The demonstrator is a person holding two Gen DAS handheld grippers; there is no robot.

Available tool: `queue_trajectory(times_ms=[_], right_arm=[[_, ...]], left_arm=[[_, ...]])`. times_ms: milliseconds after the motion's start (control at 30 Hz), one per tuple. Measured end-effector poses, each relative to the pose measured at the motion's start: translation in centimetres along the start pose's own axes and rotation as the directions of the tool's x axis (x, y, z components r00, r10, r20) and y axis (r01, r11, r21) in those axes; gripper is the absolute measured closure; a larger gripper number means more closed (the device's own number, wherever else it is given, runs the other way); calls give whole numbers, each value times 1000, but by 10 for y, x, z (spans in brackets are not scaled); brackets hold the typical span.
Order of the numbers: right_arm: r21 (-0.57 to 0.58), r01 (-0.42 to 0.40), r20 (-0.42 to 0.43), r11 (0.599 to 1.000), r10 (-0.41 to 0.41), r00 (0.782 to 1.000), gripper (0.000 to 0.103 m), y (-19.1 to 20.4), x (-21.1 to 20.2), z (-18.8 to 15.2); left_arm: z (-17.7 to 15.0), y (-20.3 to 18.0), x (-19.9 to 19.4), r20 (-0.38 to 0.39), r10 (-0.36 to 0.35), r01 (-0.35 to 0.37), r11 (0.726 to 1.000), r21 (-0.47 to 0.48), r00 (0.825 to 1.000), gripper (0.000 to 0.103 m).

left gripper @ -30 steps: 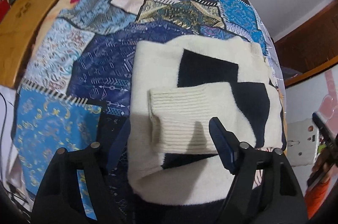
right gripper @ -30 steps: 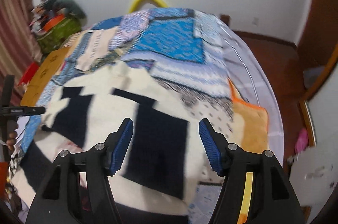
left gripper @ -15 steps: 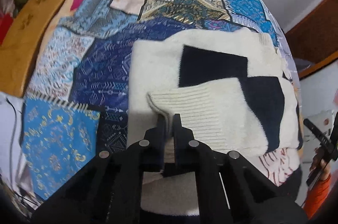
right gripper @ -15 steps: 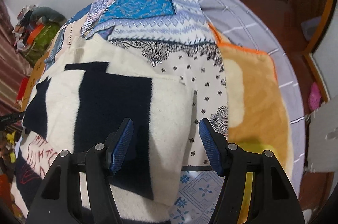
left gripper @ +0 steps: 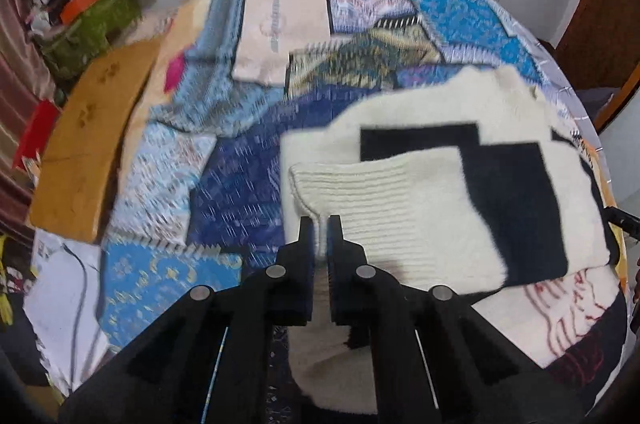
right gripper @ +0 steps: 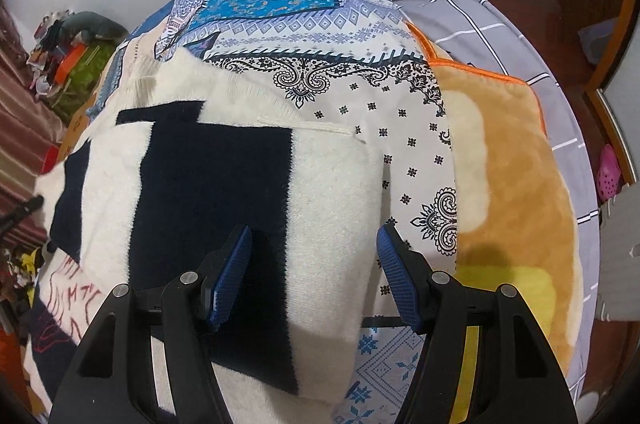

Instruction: Fold small clothes

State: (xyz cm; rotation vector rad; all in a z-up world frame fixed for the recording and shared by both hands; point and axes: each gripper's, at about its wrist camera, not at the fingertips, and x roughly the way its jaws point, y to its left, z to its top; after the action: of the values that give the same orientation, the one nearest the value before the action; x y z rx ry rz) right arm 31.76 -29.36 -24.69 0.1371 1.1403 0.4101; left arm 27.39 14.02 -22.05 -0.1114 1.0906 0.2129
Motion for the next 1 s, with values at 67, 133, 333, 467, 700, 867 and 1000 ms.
queue_trajectory(times_ms=[67, 133, 333, 467, 700, 867, 1000], right_arm=[[2, 4, -3, 1000, -4, 1000, 42, -1, 0, 0], [2, 9, -5, 1000, -9, 1000, 42, -3, -1, 0], [21, 24, -3, 1000, -24, 1000, 42, -10, -2, 3], [62, 3, -3, 998, -3, 1000, 42, -17, 2, 6], [98, -8, -19, 995, 10, 1000, 42, -23, 17, 13], [109, -26, -21, 994, 29, 999, 42, -25, 26, 20], [130, -61, -19, 990, 64, 998, 42, -28, 36, 25]], left_arm=[[-7, 2, 13, -36, -21, 21, 1000, -13, 999, 97], [-10, 3, 18, -45, -35, 35, 999, -17, 998, 96], [-9, 6, 17, -35, 4, -4, 1000, 3, 999, 52], [-6, 14, 23, -57, -26, 25, 1000, -16, 998, 44], [9, 21, 42, -89, -118, 109, 989, -103, 989, 39], [22, 23, 55, -99, -175, 160, 976, -147, 980, 38], [29, 21, 60, -96, -195, 180, 972, -151, 976, 39]])
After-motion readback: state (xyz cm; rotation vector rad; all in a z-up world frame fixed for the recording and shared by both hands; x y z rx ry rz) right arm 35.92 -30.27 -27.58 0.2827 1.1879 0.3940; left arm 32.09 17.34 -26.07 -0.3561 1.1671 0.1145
